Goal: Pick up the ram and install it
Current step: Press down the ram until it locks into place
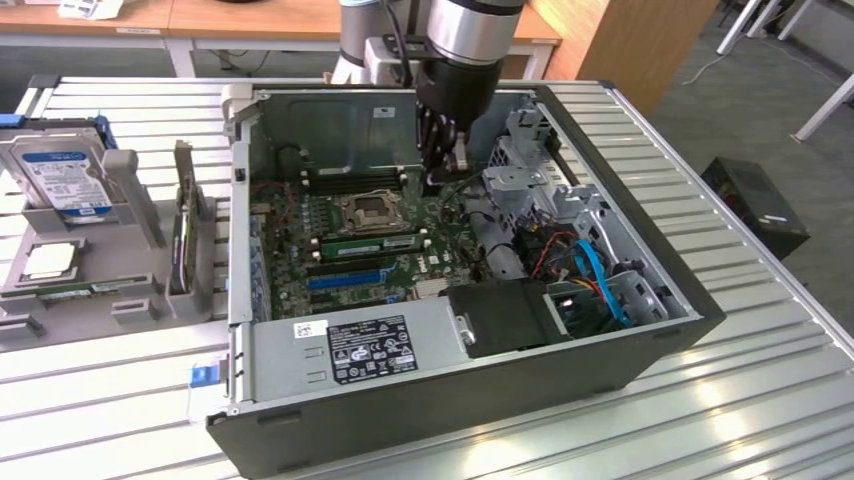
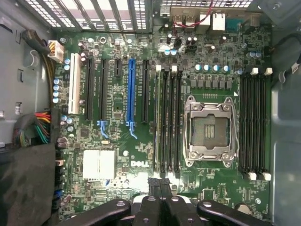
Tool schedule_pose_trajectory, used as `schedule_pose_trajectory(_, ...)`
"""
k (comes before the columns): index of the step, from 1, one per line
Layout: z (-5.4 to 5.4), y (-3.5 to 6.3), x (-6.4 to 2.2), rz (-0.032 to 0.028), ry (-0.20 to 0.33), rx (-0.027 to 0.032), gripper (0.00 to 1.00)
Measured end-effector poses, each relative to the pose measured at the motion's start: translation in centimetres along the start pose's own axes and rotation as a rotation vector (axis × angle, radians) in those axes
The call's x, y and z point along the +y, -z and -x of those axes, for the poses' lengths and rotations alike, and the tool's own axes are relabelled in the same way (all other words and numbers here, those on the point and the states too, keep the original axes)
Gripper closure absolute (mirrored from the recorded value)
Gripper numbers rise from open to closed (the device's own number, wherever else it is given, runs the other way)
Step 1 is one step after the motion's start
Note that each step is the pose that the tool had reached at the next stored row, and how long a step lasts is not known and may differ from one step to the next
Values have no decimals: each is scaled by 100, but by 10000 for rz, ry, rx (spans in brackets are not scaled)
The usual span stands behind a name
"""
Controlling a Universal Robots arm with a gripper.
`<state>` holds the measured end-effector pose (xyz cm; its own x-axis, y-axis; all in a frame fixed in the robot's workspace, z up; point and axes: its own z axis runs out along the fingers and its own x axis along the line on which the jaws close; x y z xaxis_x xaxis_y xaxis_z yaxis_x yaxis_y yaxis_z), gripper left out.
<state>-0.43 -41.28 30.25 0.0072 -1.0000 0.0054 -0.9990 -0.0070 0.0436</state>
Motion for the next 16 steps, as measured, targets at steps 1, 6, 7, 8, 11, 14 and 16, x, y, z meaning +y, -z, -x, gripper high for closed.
schedule_pose_trajectory(1,0,-6,0,0,0,-1,90)
schedule_pose_trajectory(6,0,-36,-2,1,0,0,90)
schedule_pose_trajectory(7,0,-44,-2,0,0,1,90)
schedule_pose_trajectory(8,0,-51,-2,1,0,1,90)
schedule_pose_trajectory(11,0,-78,-3,0,0,0,90)
schedule_pose_trajectory(14,0,-102,-5,1,0,1,90)
schedule_pose_trajectory(16,1,-120,-5,1,0,0,90)
